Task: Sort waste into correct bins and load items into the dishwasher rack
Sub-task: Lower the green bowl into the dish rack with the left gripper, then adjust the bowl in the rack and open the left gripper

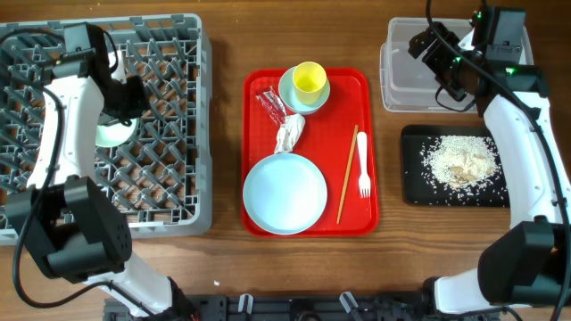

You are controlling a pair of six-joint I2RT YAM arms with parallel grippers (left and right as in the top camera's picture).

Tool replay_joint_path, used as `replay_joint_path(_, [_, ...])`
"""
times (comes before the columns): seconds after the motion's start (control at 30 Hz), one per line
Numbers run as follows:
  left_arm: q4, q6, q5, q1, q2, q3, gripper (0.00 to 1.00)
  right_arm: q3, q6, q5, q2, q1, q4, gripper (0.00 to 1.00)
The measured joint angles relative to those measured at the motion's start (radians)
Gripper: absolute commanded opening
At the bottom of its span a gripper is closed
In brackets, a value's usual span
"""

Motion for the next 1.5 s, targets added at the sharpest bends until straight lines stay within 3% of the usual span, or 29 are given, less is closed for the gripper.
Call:
replay_joint_path(0.33, [0.013, -0.019, 0.058, 0.006, -0.013, 0.0, 0.04, 0.0, 0.0, 0.0, 0.0, 0.0, 0.0, 1.0])
replay_joint_path(0.63, [0.125, -0.188, 0.521, 0.193, -0.166, 0.003, 0.04, 0.0, 0.0, 0.0, 0.0, 0.0, 0.0, 1.0])
replay_joint_path(0.83, [0.1, -0.238, 0.721, 0.315, -0.166, 0.004, 0.04, 0.0, 0.0, 0.0, 0.0, 0.0, 0.0, 1.0])
replay_joint_path(0.9, [0.071, -0.219, 0.745, 0.31, -0.166, 0.004, 0.17, 0.0, 0.0, 0.0, 0.0, 0.0, 0.0, 1.0])
replay_joint_path(1.0, [0.063, -0.205, 0.703, 0.303, -0.166, 0.004, 0.19, 0.0, 0.0, 0.0, 0.0, 0.0, 0.0, 1.0])
replay_joint_path(1.17, [-0.008, -0.201, 0.483, 0.301, -0.165, 0.004, 0.04, 0.0, 0.0, 0.0, 0.0, 0.0, 0.0, 1.0])
replay_joint_path(1.5, [-0.007, -0.177, 0.317, 0.198, -0.017, 0.004, 0.04, 0.0, 0.0, 0.0, 0.0, 0.0, 0.0, 1.0])
